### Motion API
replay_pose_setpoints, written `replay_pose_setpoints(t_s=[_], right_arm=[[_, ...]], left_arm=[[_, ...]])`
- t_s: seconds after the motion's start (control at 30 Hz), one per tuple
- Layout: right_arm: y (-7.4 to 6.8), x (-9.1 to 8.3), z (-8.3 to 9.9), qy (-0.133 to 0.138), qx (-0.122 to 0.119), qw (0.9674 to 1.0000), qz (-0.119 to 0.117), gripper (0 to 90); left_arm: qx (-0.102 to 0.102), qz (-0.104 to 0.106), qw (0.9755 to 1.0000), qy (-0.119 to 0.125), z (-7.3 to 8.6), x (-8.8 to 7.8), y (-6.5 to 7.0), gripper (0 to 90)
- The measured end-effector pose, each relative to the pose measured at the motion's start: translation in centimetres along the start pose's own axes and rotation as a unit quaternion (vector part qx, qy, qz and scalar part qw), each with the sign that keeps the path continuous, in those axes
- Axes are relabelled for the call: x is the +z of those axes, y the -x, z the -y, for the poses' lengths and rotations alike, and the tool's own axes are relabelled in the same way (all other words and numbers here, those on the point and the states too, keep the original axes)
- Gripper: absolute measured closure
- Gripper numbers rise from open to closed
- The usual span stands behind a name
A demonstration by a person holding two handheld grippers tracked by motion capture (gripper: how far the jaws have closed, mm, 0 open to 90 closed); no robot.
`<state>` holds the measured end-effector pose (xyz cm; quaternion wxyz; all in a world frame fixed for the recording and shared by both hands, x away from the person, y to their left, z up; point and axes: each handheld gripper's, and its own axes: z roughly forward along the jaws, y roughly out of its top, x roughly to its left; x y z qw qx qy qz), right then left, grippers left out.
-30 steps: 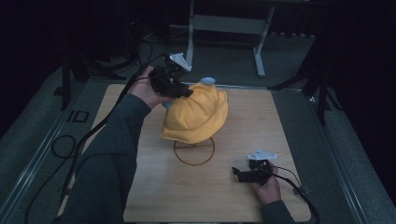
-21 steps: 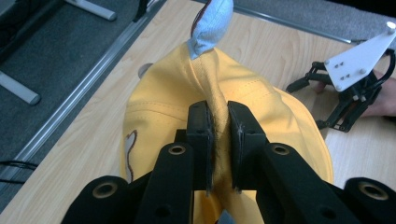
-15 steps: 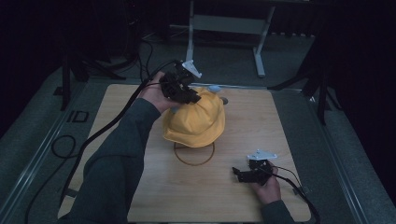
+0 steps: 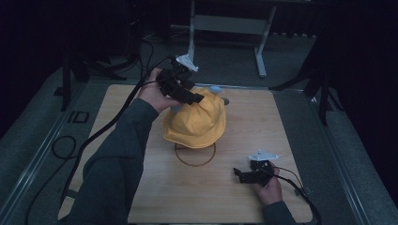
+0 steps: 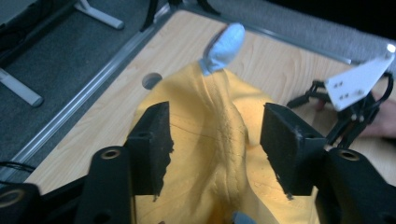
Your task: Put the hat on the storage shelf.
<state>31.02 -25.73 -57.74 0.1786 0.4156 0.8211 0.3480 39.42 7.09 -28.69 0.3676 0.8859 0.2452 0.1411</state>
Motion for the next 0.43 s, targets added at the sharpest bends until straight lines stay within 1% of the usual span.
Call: replay_pose_setpoints(t_s=[0.03, 0.1, 0.13, 0.17, 0.2, 0.23, 0.27, 0.3, 0.37, 0.43], right_arm=[[0.0, 0.0, 0.0, 0.000, -0.001, 1.0000, 0.000, 11.7], [0.0, 0.0, 0.0, 0.000, -0.001, 1.0000, 0.000, 11.7], [0.0, 0.0, 0.0, 0.000, -0.001, 1.0000, 0.000, 11.7], [0.0, 0.0, 0.0, 0.000, 0.000, 1.0000, 0.000, 11.7], [0.0, 0.0, 0.0, 0.001, -0.002, 1.0000, 0.000, 11.7], [0.0, 0.0, 0.0, 0.001, -0.002, 1.0000, 0.000, 11.7], [0.0, 0.0, 0.0, 0.001, -0.002, 1.0000, 0.000, 11.7], [0.0, 0.0, 0.0, 0.001, -0.002, 1.0000, 0.000, 11.7], [0.0, 0.0, 0.0, 0.001, -0.002, 1.0000, 0.000, 11.7], [0.0, 0.0, 0.0, 0.001, -0.002, 1.0000, 0.000, 11.7]], left_arm=[[-0.002, -0.004, 1.0000, -0.001, 0.0, -0.1, -0.1, 39.2], [-0.005, -0.005, 1.0000, 0.000, 0.1, -0.2, -0.1, 37.2], [-0.010, -0.008, 0.9999, 0.004, 0.2, -0.5, -0.3, 36.3], [-0.010, -0.008, 0.9999, 0.004, 0.2, -0.5, -0.3, 35.2], [-0.011, -0.013, 0.9999, 0.001, 0.3, -0.7, -0.4, 33.9], [-0.011, -0.013, 0.9999, 0.001, 0.3, -0.7, -0.4, 33.2], [-0.012, -0.020, 0.9997, 0.000, 0.4, -0.9, -0.4, 32.3], [-0.012, -0.020, 0.9997, 0.000, 0.4, -0.9, -0.4, 31.4], [-0.012, -0.023, 0.9996, 0.005, 0.5, -1.2, -0.3, 30.5], [-0.017, -0.025, 0.9995, 0.013, 0.7, -1.5, -0.4, 29.7]])
